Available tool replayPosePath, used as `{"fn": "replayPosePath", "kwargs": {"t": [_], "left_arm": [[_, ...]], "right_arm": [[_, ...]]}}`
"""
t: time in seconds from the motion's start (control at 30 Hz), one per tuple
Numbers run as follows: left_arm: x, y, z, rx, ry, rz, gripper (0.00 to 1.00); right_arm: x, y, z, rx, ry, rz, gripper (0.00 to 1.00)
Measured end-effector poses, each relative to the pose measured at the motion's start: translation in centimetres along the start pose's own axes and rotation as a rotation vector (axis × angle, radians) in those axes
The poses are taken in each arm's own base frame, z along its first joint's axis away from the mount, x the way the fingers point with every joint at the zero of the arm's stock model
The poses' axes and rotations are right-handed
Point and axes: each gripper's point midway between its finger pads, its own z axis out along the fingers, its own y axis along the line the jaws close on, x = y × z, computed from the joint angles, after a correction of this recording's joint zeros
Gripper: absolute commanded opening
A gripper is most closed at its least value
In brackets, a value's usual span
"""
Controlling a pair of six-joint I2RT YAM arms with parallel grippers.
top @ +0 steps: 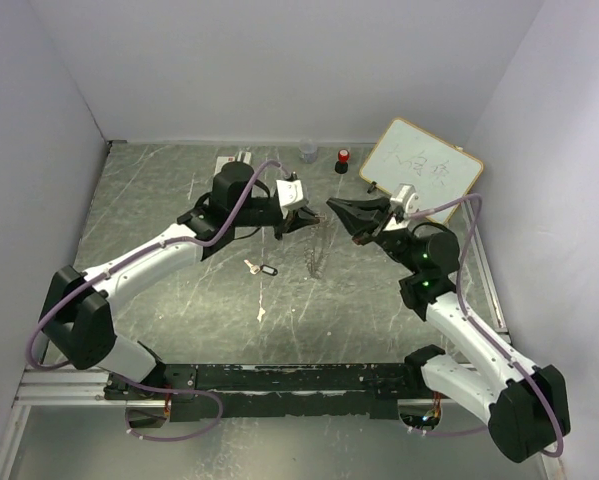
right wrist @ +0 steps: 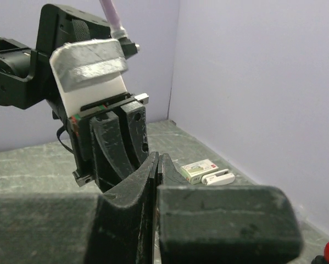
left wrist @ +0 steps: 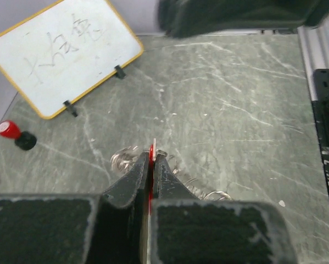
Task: Put the keys on the keyring
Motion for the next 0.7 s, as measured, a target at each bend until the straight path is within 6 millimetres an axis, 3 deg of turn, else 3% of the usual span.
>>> {"fn": "replayPosePath", "kwargs": {"t": [0.03,0.1,0.17,0.3,0.37,0.4,0.47,0.57,0.7], "left_arm": [[0.2,0.3,-0.1,-0.019,0.011,-0.004,0.07],[0.1,1.1,-0.3,-0.061,0.035,-0.012,0.07],[-0.5,2.1,-0.5,-0.107,0.05,-0.006,0.07],[-3.2,3.8,-1.2,-0.173,0.036,0.038,0.07],[-4.6,4.2,-1.5,-0.184,0.023,0.06,0.07],[-5.2,4.3,-1.6,-0.186,0.015,0.071,0.07],[-6.0,4.3,-1.9,-0.188,0.006,0.089,0.07],[-6.6,4.1,-2.0,-0.175,0.004,0.106,0.07],[-6.4,3.2,-2.1,-0.12,0.024,0.12,0.07]], "right_arm": [[-0.3,-0.1,-0.1,0.006,-0.007,-0.007,0.0],[-0.9,-0.4,-0.2,0.037,-0.016,-0.015,0.17],[-1.8,-1.3,-0.7,0.103,-0.027,-0.021,0.27],[-3.5,-2.5,-1.8,0.206,-0.054,-0.061,0.46],[-3.1,-2.9,-2.0,0.231,-0.026,-0.073,0.66],[-2.8,-3.1,-2.0,0.236,-0.003,-0.079,0.68],[-1.8,-3.5,-1.9,0.24,0.044,-0.085,0.64],[0.5,-3.9,-2.0,0.239,0.128,-0.091,0.41],[1.9,-3.9,-2.3,0.229,0.182,-0.112,0.44]]}}
